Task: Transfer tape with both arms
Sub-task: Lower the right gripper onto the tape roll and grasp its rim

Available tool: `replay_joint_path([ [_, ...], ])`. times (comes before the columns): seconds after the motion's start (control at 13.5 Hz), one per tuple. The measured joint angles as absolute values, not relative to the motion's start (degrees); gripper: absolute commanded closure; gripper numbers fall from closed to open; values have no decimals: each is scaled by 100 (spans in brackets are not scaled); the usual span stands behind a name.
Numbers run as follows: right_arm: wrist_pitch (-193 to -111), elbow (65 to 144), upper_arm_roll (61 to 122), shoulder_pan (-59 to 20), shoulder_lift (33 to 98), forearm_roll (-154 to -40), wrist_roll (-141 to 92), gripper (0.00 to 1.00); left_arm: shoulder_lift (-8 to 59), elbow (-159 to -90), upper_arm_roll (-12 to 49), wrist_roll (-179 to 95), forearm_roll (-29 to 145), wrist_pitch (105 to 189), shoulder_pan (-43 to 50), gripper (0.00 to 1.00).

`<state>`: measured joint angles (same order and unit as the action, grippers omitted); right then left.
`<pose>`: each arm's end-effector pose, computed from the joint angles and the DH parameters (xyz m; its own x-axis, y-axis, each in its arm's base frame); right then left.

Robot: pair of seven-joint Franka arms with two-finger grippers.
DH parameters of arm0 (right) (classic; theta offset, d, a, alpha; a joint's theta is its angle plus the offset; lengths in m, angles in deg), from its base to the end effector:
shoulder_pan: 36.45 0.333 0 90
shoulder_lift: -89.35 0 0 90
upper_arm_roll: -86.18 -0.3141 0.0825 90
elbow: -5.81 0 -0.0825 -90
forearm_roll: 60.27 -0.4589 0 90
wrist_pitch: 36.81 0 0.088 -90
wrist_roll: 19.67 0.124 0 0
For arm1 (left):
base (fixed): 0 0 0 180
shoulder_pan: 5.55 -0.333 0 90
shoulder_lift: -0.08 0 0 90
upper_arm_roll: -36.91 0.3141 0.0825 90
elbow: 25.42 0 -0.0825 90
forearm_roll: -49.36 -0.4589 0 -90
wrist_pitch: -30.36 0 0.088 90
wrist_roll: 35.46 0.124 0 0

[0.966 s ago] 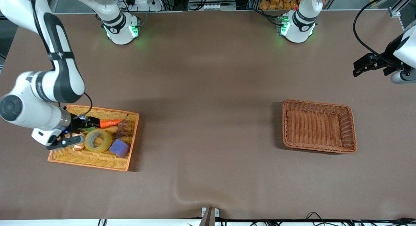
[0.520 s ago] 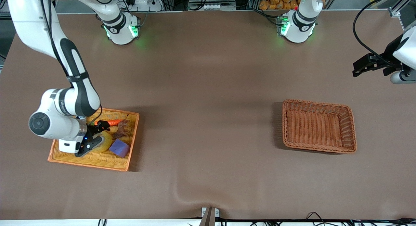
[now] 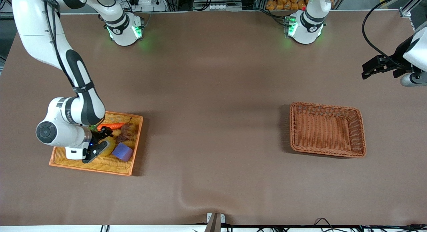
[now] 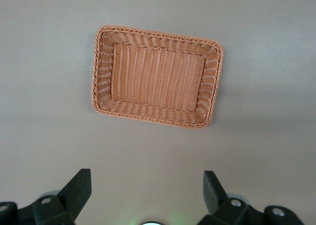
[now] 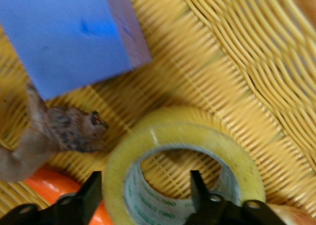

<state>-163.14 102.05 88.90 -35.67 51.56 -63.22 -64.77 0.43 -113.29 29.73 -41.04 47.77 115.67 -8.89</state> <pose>0.7154 -0.0204 0.1368 0.7406 0.6661 -0.0883 0.6587 -0.7457 -0.0999 0.6210 -0.0378 0.6151 0.9983 0.0326 -0.0478 0.0311 -0.9990 -0.0318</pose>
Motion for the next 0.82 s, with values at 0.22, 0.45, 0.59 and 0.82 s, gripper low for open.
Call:
replay_joint_path([
  [0.22, -16033, 10113, 8878, -3612, 5159, -6328, -6461, 100, 61, -11329, 2971, -4104, 4777, 11567, -888, 0],
  [0.45, -15529, 9811, 8853, -3438, 5342, -6329, -6280, 100, 85, -11331, 2969, -4104, 4777, 11567, -886, 0],
  [0.59, -14521, 9411, 8835, -3320, 5702, -6331, -6066, 100, 93, -11330, 2969, -4104, 4777, 11567, -886, 0],
  [0.82, -13105, 8578, 8796, -2992, 6190, -6412, -5311, 100, 94, -11326, 2969, -4104, 4777, 11567, -887, 0],
])
